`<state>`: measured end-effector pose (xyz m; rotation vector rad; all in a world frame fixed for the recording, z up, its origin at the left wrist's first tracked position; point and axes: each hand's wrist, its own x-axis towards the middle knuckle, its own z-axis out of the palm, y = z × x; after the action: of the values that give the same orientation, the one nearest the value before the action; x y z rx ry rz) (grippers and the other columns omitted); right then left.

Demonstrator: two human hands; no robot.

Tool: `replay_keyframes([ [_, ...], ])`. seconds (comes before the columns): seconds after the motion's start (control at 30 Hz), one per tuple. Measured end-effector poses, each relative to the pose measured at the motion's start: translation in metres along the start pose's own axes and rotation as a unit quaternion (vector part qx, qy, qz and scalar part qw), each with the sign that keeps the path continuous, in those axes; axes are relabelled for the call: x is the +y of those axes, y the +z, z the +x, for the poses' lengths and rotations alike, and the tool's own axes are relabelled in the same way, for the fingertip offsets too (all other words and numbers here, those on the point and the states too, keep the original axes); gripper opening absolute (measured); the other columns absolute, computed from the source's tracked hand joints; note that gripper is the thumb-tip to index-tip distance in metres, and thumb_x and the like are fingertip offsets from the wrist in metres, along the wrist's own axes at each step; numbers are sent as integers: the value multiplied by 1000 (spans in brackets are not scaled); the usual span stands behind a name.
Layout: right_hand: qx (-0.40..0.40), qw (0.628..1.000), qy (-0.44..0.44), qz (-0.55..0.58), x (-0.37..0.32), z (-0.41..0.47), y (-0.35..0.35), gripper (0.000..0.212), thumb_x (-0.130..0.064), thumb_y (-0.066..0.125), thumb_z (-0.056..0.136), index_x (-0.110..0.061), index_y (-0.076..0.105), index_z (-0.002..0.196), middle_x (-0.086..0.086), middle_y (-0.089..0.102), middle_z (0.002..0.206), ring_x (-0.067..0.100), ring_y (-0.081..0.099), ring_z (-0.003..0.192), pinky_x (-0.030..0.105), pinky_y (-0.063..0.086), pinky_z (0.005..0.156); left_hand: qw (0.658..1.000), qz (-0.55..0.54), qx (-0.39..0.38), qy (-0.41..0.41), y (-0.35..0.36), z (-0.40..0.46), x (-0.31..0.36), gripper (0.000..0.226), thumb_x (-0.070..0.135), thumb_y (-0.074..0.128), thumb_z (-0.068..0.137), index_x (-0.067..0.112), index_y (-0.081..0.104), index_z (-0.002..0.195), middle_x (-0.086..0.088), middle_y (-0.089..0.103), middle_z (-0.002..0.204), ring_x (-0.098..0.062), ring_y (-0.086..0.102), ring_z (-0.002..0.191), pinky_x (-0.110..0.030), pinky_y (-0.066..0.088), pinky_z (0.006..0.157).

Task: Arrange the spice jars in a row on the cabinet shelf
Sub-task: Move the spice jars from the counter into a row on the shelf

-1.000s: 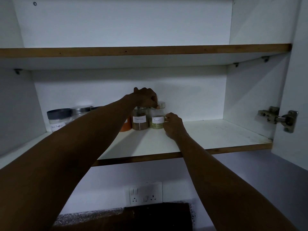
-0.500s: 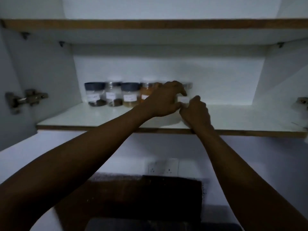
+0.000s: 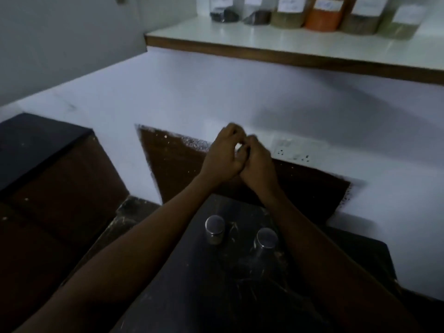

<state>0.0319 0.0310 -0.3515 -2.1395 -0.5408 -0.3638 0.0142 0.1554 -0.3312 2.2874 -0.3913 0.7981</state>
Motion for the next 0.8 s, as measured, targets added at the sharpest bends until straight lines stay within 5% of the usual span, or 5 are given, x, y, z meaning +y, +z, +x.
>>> replay_keyframes([
  [0.13, -202, 968, 128, -74, 41, -51, 84, 34, -22, 61, 97, -11, 57, 130, 11, 62, 130, 28, 61, 121, 39, 49, 102, 958, 49, -205, -197, 27, -78, -64, 13, 1, 61, 84, -5, 67, 95, -22, 65, 106, -38, 61, 105, -49, 47, 93],
  [0.33, -395, 882, 211, -143, 82, -111, 159, 96, -34, 79, 84, -13, 24, 160, 14, 34, 161, 32, 35, 150, 50, 32, 122, 854, 11, -358, -377, 60, -166, -113, 50, 13, 63, 94, 5, 52, 143, -16, 55, 145, -31, 57, 133, -43, 47, 112],
  [0.53, -369, 881, 185, -232, 100, -135, 191, 88, -38, 76, 84, -16, 29, 155, 14, 33, 157, 33, 41, 144, 48, 35, 120, 842, -11, -384, -379, 74, -199, -138, 55, 8, 66, 91, 5, 50, 143, -16, 49, 149, -31, 51, 136, -41, 45, 108],
  [0.8, -303, 917, 189, -179, 118, -129, 194, 78, -29, 78, 85, -18, 37, 151, 6, 40, 157, 25, 40, 147, 44, 35, 121, 857, -62, -328, -392, 90, -207, -162, 69, 18, 72, 93, 12, 39, 154, -13, 55, 149, -29, 56, 136, -42, 47, 114],
])
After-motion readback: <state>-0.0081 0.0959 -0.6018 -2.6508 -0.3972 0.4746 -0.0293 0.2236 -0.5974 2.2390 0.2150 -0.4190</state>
